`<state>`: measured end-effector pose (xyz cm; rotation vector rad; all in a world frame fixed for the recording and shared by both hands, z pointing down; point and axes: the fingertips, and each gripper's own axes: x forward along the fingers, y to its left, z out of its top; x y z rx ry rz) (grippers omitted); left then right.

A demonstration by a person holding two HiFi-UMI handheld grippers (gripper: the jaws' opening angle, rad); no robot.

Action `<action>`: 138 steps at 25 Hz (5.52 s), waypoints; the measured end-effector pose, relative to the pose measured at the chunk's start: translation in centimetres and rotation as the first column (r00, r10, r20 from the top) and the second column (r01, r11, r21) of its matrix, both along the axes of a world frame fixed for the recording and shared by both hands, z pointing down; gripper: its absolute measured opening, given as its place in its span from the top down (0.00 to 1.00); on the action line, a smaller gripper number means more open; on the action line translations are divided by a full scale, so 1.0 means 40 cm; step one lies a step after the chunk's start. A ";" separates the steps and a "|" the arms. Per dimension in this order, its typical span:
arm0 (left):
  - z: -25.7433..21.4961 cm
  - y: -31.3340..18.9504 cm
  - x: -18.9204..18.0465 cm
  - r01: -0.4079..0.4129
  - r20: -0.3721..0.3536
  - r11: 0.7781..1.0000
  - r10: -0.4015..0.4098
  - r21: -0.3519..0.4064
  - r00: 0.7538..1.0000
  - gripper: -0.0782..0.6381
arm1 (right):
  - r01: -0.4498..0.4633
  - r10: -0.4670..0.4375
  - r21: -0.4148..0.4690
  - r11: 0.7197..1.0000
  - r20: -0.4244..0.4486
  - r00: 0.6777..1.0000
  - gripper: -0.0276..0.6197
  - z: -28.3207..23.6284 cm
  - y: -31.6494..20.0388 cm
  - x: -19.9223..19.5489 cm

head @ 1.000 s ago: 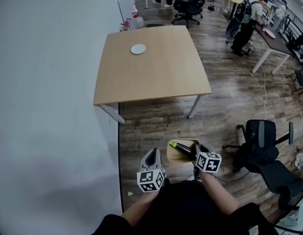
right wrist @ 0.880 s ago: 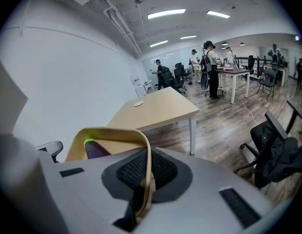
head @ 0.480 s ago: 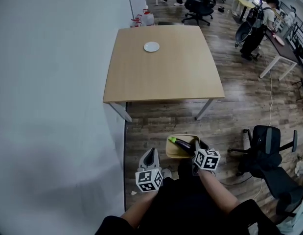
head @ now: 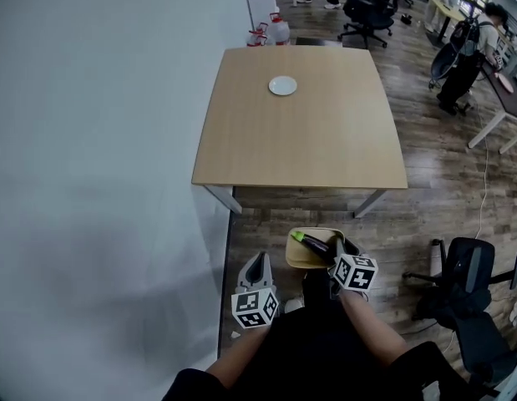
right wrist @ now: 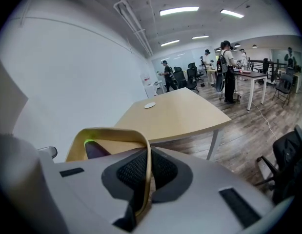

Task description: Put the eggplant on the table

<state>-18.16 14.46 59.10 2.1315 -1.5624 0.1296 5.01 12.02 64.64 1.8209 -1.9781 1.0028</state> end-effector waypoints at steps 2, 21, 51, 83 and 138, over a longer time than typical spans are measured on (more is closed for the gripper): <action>0.006 -0.053 0.007 0.009 0.002 1.000 -0.009 -0.008 1.000 0.86 | 0.002 -0.002 0.000 1.000 0.018 1.000 0.86 0.004 -0.055 -0.001; 0.000 -0.518 0.209 0.047 0.031 0.994 -0.044 -0.095 0.999 0.86 | 0.044 -0.043 -0.015 0.999 0.064 0.997 0.86 0.035 -0.526 0.192; 0.053 -0.875 0.045 0.161 0.007 0.977 -0.161 -0.140 0.987 0.86 | 0.056 -0.040 -0.150 0.987 0.106 0.994 0.86 0.152 -0.986 0.021; 0.201 -1.200 -0.216 0.086 -0.050 0.955 -0.104 -0.284 0.993 0.86 | -0.195 0.271 -0.424 0.884 0.126 0.954 0.76 0.449 -1.362 -0.372; -0.272 -0.811 0.377 -0.217 0.148 0.932 0.180 0.291 0.973 0.86 | 0.231 -0.194 0.391 0.891 -0.134 0.972 0.86 -0.367 -0.689 0.191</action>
